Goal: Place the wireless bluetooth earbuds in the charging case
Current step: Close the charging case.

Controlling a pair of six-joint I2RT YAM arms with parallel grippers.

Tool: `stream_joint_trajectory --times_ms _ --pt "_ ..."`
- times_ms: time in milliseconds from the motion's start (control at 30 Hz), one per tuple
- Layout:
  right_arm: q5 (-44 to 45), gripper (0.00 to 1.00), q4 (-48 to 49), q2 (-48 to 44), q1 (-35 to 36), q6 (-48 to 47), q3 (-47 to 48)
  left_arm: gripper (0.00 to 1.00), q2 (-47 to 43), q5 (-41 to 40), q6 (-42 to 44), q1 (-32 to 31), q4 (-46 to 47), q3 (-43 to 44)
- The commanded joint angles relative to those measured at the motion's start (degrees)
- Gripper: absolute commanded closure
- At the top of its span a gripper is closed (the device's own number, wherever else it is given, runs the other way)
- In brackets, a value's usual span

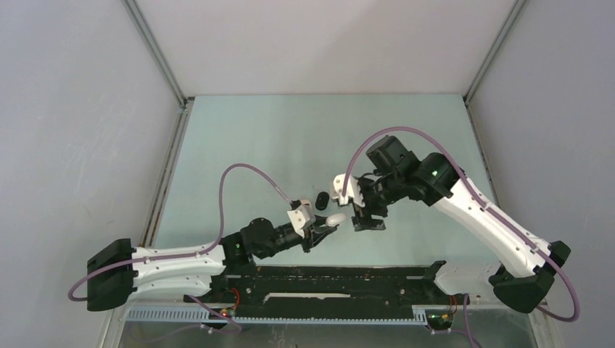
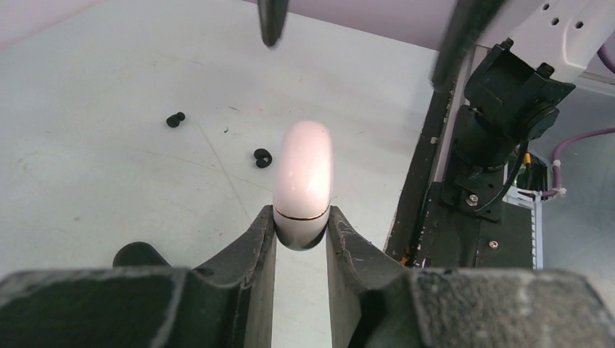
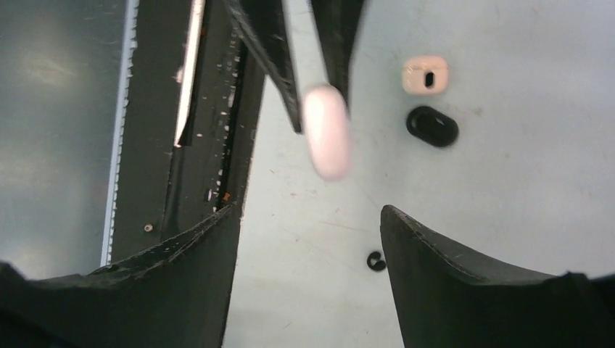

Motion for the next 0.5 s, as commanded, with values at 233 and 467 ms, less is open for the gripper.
stream_joint_trajectory --times_ms 233,467 --pt "-19.1 0.25 17.3 -1.9 -36.9 15.0 -15.7 1.00 6.9 -9.9 -12.2 2.5 -8.6 9.8" --pt "-16.5 0.24 38.6 -13.0 -43.4 28.6 -32.8 1.00 12.0 -6.5 -21.6 13.0 -22.8 16.8"
